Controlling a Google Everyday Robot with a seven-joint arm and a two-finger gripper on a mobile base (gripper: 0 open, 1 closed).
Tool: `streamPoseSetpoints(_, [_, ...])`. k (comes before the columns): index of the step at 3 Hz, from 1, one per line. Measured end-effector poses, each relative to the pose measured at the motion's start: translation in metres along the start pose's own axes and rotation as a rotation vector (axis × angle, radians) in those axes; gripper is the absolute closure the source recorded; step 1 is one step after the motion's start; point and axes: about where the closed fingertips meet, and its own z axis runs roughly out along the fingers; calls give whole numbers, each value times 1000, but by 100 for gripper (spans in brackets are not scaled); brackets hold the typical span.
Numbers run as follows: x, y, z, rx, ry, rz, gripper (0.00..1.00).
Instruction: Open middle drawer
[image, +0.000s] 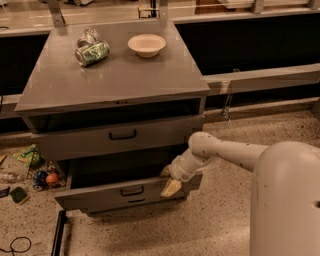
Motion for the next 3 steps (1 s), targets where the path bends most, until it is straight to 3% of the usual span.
streamPoseSetpoints(1, [-14,53,8,-39,-9,126,0])
streamPoseSetpoints(2, [-18,91,8,-47,-15,210,0])
streamPoseSetpoints(3, [-19,92,3,-29,-26,210,0])
